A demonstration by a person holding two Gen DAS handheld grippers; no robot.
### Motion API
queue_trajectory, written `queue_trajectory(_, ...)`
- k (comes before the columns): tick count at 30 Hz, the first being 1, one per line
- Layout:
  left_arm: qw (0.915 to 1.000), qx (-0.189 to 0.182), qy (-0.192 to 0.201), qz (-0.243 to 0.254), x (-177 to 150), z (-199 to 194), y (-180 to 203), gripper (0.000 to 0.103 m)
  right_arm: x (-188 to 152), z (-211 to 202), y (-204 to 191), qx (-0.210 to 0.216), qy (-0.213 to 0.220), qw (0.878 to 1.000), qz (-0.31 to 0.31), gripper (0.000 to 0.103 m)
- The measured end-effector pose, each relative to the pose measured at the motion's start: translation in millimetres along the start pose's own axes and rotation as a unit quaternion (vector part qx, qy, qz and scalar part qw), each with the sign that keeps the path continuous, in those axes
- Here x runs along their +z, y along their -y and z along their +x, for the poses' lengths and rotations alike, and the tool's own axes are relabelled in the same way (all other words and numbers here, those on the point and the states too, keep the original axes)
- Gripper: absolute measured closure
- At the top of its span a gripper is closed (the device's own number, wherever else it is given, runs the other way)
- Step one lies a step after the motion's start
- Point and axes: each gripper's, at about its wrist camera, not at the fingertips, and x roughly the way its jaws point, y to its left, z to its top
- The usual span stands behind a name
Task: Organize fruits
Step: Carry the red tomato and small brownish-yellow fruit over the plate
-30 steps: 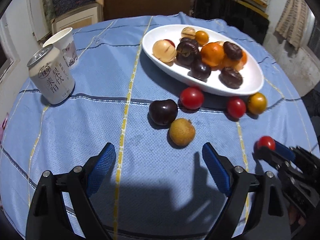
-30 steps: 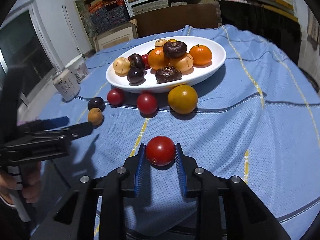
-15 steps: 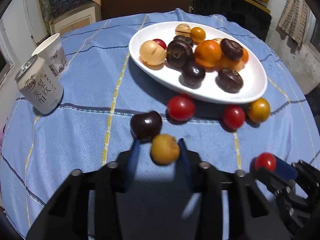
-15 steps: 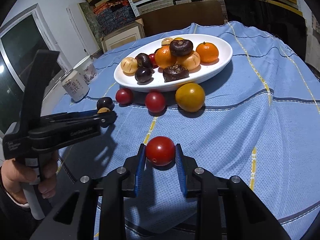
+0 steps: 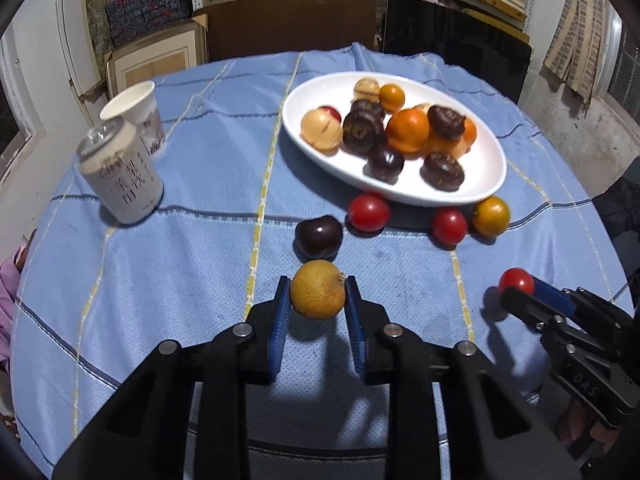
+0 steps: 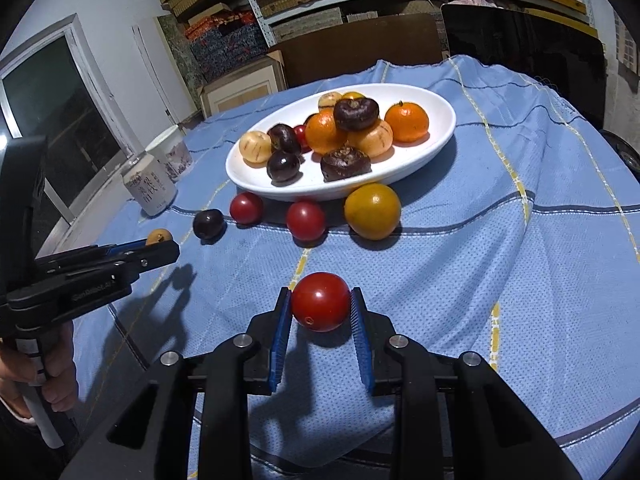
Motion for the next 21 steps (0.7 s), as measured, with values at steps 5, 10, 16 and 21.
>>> queue_trajectory(5,0.9998,-0.008,0.014,0.01,7,-10,4,0.077,4,-5,0,0.026,0.003,1.0,0.017,0.073)
queue_trajectory(10,0.9993,-0.024,0.022,0.018,25,-12,9,0.077,20,-19,-4,0.049,0.018,0.998,0.021,0.073)
queue_trajectory(16,0.998,-0.04,0.036,0.033,58,-6,22,0.077,63,-18,-2,0.045,0.025,0.999,0.009,0.073)
queue_trajectory(21,0.9976,-0.049,0.032,0.037,83,14,30,0.077,93,-7,2,0.049,0.034,0.998,0.023,0.073)
